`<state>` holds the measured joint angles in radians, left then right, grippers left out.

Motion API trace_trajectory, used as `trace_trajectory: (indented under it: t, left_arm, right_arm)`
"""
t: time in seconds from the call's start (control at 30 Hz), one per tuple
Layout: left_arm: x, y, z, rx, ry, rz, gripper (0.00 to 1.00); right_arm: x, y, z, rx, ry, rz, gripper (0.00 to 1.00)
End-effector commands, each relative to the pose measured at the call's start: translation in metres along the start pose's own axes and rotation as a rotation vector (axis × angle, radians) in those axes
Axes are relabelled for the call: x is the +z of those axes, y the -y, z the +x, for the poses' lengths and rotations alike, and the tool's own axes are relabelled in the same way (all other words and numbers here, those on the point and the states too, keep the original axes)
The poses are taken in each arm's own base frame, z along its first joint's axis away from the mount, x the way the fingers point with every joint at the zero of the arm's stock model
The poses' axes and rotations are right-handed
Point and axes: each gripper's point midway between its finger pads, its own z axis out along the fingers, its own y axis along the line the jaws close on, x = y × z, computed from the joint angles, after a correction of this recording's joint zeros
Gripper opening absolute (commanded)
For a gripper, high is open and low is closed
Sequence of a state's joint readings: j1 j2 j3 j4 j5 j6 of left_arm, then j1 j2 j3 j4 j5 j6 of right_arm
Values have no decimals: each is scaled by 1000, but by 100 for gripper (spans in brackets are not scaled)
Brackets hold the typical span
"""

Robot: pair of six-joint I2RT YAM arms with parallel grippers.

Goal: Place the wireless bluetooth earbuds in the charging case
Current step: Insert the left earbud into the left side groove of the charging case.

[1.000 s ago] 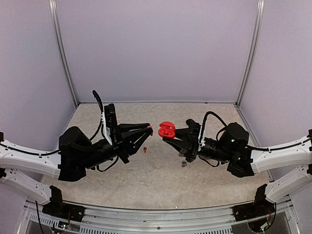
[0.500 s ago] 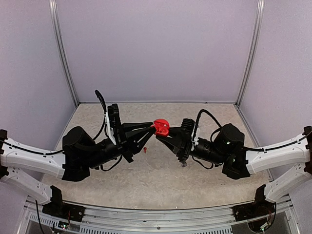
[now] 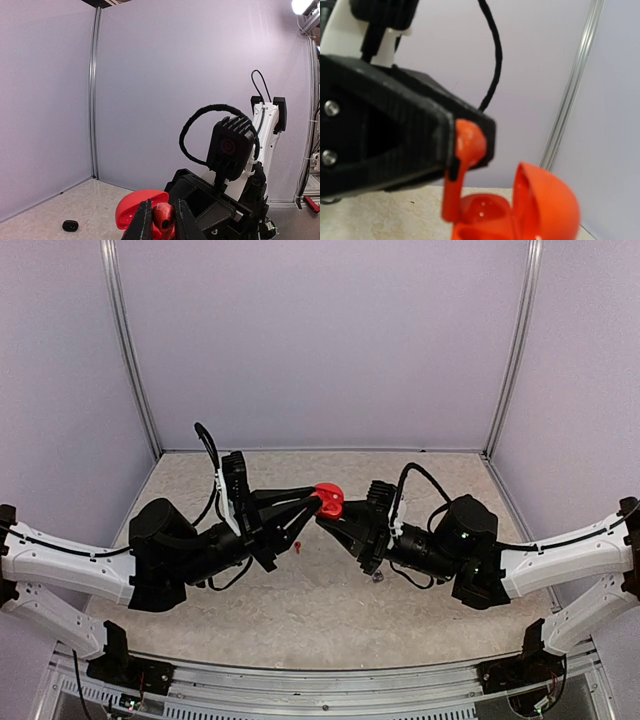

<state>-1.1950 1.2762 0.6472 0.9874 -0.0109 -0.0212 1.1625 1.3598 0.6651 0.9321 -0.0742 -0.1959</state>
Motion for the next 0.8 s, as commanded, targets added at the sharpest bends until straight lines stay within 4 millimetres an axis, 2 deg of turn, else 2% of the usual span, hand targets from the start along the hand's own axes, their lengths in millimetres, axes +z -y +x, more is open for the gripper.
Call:
trace_trajectory:
  t: [0.0,0.77]
  left_arm:
    - [6,0,-23,40,55,-16,15]
    - [11,-2,-3,24,7,-25,15]
  right_arm:
    - [2,0,-9,30,31,10,0]
    - [-7,2,-31,39,100,6,0]
